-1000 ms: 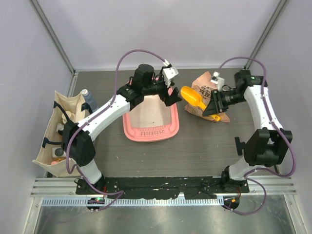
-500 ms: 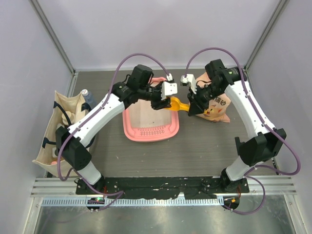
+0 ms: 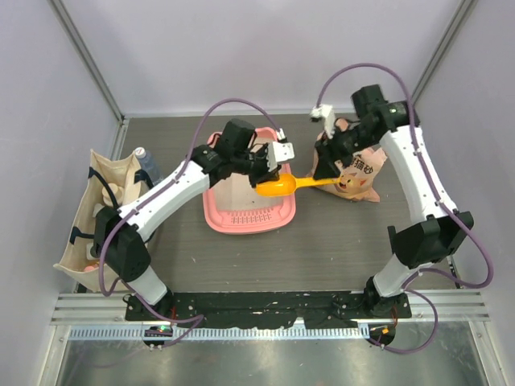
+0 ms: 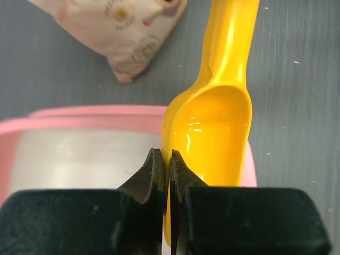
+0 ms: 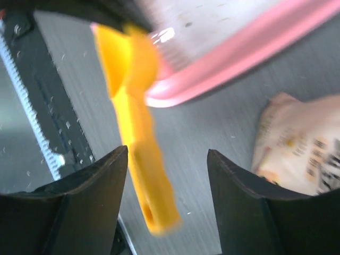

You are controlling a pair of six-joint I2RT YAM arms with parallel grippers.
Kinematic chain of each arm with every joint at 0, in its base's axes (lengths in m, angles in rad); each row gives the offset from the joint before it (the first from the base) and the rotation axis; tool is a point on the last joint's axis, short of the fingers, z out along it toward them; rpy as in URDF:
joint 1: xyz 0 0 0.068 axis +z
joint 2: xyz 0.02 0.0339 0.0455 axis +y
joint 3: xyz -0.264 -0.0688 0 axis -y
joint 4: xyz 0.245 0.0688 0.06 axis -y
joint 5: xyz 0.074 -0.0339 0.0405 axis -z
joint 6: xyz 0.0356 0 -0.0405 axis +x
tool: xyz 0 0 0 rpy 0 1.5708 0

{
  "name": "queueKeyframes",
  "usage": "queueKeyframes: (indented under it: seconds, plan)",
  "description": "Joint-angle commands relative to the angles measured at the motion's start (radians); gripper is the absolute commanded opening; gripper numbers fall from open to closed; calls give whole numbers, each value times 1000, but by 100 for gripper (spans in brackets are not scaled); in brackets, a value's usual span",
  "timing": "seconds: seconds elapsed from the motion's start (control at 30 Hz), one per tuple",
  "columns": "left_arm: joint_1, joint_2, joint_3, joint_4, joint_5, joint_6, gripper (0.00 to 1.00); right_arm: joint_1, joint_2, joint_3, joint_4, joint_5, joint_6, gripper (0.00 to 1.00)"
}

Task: Fill the litter box with clean litter
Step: Pick up the spatula from the center of the board.

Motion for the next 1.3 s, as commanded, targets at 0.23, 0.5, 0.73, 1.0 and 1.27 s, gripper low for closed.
queueKeyframes:
  seconds: [0.23,0.5,0.73,1.0,1.27]
  plan:
    - [36,-112,-229,426,-142,-710,0,-403,-200,-369,983,-367,1044,73]
    - [47,-22,-128,534,-139,-966,0,-388,-339,-675,1626,-218,1533,77]
    - [43,18,-117,580,-110,-1074,0,-339,-333,-715,1738,-175,1615,76]
    - [27,43,-83,601,-85,-1080,0,-291,-314,-716,1767,-104,1609,72]
    - [20,44,-76,584,-143,-1081,0,-280,-274,-670,1676,-78,1543,63]
